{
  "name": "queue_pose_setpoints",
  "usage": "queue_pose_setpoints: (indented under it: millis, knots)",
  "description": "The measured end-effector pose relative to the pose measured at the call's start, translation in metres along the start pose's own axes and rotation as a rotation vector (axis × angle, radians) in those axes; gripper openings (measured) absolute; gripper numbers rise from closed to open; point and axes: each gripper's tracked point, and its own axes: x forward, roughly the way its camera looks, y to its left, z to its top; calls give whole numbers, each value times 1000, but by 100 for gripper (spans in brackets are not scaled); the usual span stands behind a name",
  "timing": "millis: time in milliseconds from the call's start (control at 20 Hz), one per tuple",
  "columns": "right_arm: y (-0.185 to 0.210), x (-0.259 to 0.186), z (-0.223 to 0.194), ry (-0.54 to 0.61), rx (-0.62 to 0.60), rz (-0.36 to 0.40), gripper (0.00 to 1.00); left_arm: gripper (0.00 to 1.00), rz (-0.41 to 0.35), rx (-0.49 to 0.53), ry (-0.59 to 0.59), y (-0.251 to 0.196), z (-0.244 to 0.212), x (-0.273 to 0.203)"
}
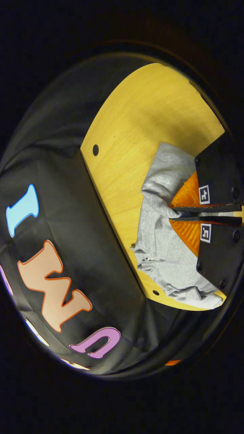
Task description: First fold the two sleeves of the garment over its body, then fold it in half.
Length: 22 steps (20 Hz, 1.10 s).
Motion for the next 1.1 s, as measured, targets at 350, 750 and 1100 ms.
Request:
queue_pose_setpoints:
  millis: [350,750,1100]
  knots:
    - [84,29,-11,26,-75,92,6,93,69,5,12,41,-6,-7]
    - [187,51,-32,61,-174,230,6,93,156,-14,52,93,-25,-20]
    - [281,75,-78,135,-295,339,6,93,255,-24,89,145,-41,-38]
